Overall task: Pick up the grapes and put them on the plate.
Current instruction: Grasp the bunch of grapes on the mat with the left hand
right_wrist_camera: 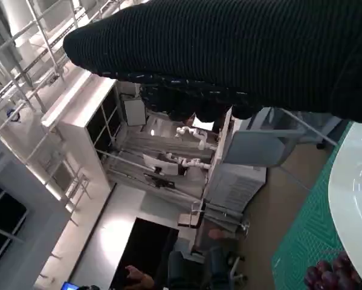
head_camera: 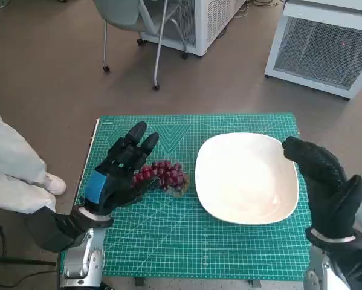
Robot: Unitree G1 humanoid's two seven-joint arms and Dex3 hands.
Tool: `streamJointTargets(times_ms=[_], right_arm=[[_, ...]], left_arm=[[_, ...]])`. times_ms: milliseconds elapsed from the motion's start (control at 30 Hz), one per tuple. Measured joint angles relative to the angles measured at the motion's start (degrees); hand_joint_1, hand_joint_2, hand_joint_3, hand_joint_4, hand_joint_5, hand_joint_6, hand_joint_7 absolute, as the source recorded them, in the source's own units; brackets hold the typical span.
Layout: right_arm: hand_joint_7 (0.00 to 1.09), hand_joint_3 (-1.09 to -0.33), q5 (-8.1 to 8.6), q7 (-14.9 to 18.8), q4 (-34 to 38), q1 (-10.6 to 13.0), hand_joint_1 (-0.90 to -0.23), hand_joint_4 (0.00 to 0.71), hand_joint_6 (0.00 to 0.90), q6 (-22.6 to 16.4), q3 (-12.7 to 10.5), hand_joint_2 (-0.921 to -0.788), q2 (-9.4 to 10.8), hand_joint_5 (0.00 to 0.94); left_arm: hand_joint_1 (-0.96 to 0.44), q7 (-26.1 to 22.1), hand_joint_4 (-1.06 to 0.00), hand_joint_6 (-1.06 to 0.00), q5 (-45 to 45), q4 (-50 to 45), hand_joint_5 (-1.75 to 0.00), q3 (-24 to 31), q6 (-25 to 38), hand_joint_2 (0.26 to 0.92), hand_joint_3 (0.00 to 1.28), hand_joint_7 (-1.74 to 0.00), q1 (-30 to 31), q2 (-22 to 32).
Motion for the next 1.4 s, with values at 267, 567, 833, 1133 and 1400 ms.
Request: streamJointTargets(times_ms=[267, 567, 833, 1133, 1400], right_arm=[[0.62, -0.528, -0.04, 0.0, 0.2, -0.2, -0.511, 0.485, 0.174, 0.0, 0.0, -0.921, 0.0, 0.002], [0.62, -0.526, -0.22, 0.0, 0.4, -0.6, -0.518, 0.486, 0.174, -0.1, 0.0, -0.921, 0.0, 0.002], [0.62, -0.526, -0.24, 0.0, 0.4, -0.9, -0.514, 0.486, 0.172, -0.1, 0.0, -0.921, -0.2, 0.002], [0.62, -0.527, -0.03, 0.4, 0.6, -1.0, -0.510, 0.486, 0.172, -0.1, 0.0, -0.921, -0.2, 0.002], [0.62, -0.527, -0.01, 0.5, 0.7, -1.0, -0.509, 0.486, 0.173, -0.1, 0.0, -0.921, -0.2, 0.002]], left_arm=[[-0.12, 0.0, -0.29, -0.29, 0.1, 0.5, 0.00, 0.0, 0.0, 0.921, 0.24, -0.08, -0.3, 0.1], [-0.12, 0.0, -0.30, -0.29, 0.1, 0.5, 0.00, 0.0, 0.0, 0.921, 0.24, -0.08, -0.4, 0.1], [-0.12, 0.0, -0.30, -0.29, 0.1, 0.5, 0.00, 0.0, 0.0, 0.921, 0.24, -0.09, -0.5, 0.1], [-0.12, -0.1, -0.30, -0.29, 0.1, 0.5, 0.00, 0.0, 0.0, 0.921, 0.24, -0.09, -0.5, 0.1], [-0.12, -0.3, -0.30, -0.29, 0.2, 0.5, 0.00, 0.0, 0.0, 0.921, 0.24, -0.09, -0.5, 0.2]])
